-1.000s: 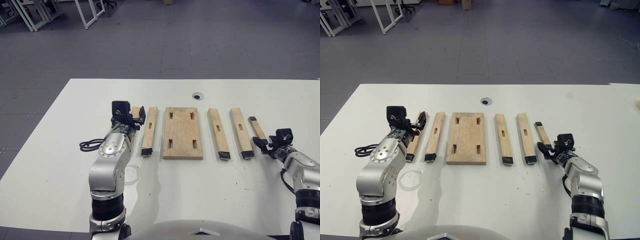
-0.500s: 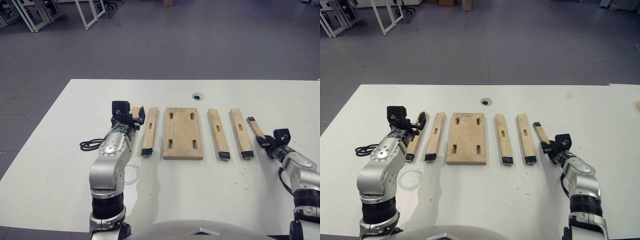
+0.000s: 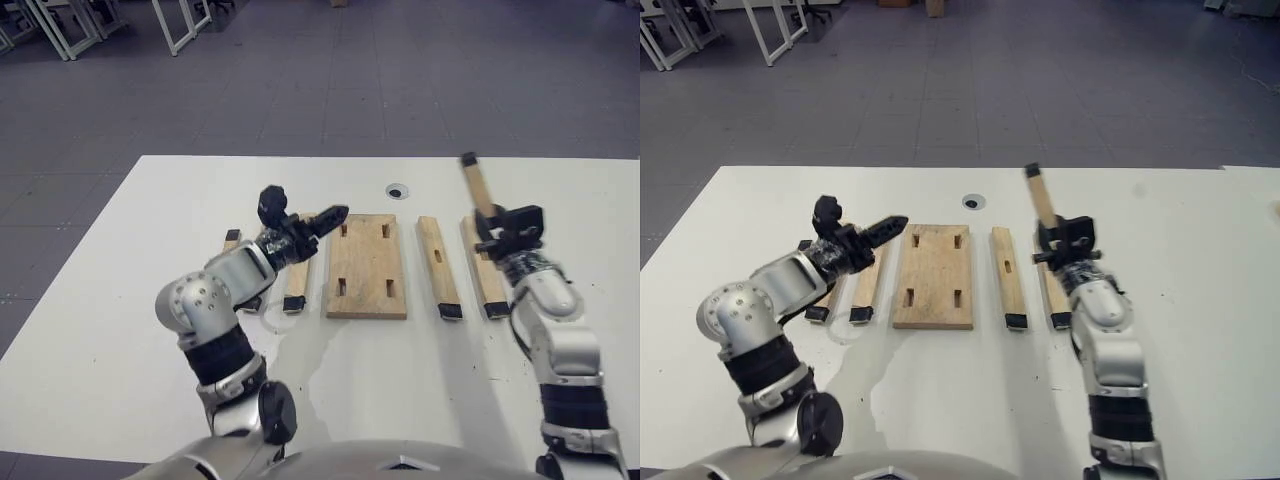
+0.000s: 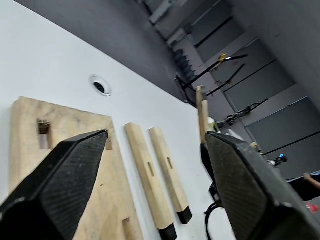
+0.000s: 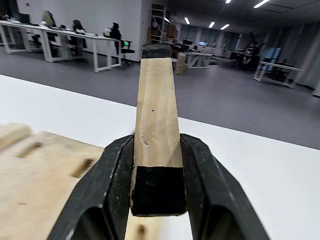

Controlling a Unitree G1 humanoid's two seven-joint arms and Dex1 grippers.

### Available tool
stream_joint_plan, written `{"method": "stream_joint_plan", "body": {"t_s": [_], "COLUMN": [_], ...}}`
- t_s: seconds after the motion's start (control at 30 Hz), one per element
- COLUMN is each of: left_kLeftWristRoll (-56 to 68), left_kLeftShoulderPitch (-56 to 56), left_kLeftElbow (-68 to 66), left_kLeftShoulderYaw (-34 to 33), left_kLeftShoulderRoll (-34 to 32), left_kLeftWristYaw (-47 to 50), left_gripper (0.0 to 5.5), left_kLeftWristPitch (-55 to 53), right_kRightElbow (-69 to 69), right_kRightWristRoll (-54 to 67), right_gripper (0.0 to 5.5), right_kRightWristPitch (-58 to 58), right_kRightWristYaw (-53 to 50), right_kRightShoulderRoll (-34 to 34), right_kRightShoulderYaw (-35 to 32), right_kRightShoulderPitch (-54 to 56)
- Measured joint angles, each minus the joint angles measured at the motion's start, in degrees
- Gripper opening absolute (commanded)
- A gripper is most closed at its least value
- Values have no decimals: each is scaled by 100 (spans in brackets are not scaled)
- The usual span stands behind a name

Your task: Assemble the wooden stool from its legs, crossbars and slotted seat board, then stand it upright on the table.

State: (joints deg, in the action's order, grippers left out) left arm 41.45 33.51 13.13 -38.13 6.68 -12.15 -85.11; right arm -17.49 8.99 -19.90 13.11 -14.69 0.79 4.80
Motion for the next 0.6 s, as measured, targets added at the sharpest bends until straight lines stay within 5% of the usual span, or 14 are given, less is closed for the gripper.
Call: {"method": "stream_joint_plan", "body": {"t_s": [0.13, 0.6], "left_kLeftWristRoll": [174, 218], "left_kLeftShoulderPitch": [340, 318], "left_kLeftElbow": [-821, -1302], "left_kLeftShoulderYaw": [-573, -408], "left_kLeftShoulderRoll": [35, 64], "left_kLeftWristYaw": [164, 271], "left_gripper": [364, 364], "left_kLeftWristPitch": [-426, -191], "right_kRightElbow": [-605, -1093], "right_kRightWristRoll": [4, 8], "right_gripper": [129, 129], "right_kRightWristPitch": [-535, -1127], "right_kRightWristYaw": [-53, -70], "right_kRightShoulderRoll": [361, 772], "right_kRightShoulderYaw": [697, 1497], "right_kRightShoulderPitch": [-111, -73]}}
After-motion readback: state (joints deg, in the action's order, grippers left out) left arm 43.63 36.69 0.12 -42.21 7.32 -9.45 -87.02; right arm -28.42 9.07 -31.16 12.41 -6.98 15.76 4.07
